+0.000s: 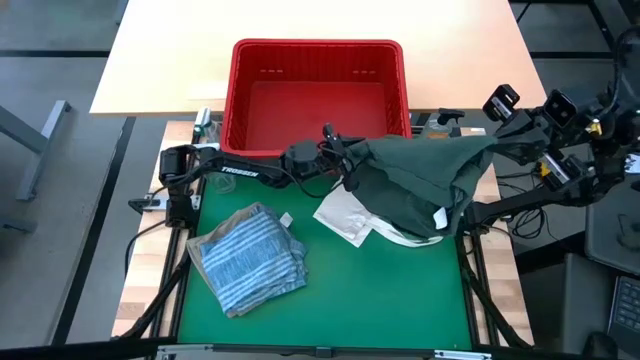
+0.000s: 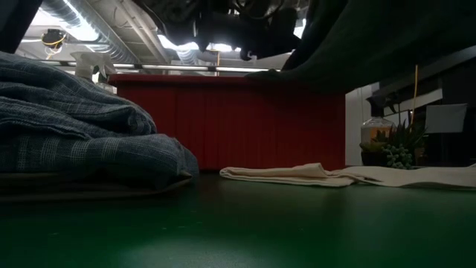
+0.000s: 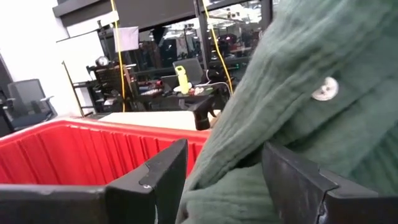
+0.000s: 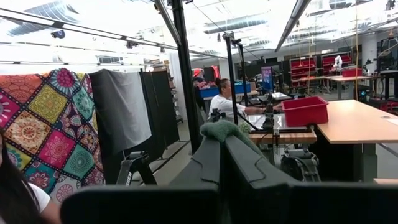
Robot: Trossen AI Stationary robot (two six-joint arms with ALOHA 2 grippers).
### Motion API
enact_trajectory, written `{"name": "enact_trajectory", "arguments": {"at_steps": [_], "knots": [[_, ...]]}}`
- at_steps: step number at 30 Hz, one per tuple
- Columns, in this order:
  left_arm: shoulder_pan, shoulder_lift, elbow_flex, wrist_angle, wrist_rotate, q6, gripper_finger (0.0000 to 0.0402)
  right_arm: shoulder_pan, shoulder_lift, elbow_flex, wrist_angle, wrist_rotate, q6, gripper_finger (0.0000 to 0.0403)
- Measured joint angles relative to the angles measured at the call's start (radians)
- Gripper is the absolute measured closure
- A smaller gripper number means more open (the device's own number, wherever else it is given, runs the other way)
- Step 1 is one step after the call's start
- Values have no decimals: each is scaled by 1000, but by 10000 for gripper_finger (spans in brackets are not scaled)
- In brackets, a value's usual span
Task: Fold Laundry from Bin
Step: Remove the green polo shirt from the red bin
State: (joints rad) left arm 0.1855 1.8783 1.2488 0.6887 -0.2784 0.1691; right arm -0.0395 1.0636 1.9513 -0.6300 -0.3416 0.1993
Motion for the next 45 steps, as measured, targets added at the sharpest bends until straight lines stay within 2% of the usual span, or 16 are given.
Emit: {"name": "enact_trajectory", "arguments": {"at_steps": [6, 10, 14, 19, 27, 33, 42, 45], "knots": [[18, 10, 0, 18, 0, -3, 203, 0, 12, -1, 0, 0, 0, 401], [27, 10, 0, 17, -1, -3, 221, 0, 20, -1, 1, 0, -1, 401], [38, 10, 0, 18, 9, -4, 254, 0, 21, -1, 0, 0, -9, 401], [56, 10, 0, 17, 68, -5, 291, 0, 21, -1, 0, 0, -32, 401], [54, 7, 0, 97, 65, -35, 395, 0, 19, -1, 25, -32, -34, 401], [27, -68, 0, 132, 66, 4, 400, 0, 16, -1, 76, -154, -21, 401], [-48, -256, 0, 89, 38, 141, 401, 1, 12, 0, 107, -182, -18, 401], [-89, -318, 0, 49, -12, 196, 401, 1, 14, 0, 155, -244, 4, 401]]}}
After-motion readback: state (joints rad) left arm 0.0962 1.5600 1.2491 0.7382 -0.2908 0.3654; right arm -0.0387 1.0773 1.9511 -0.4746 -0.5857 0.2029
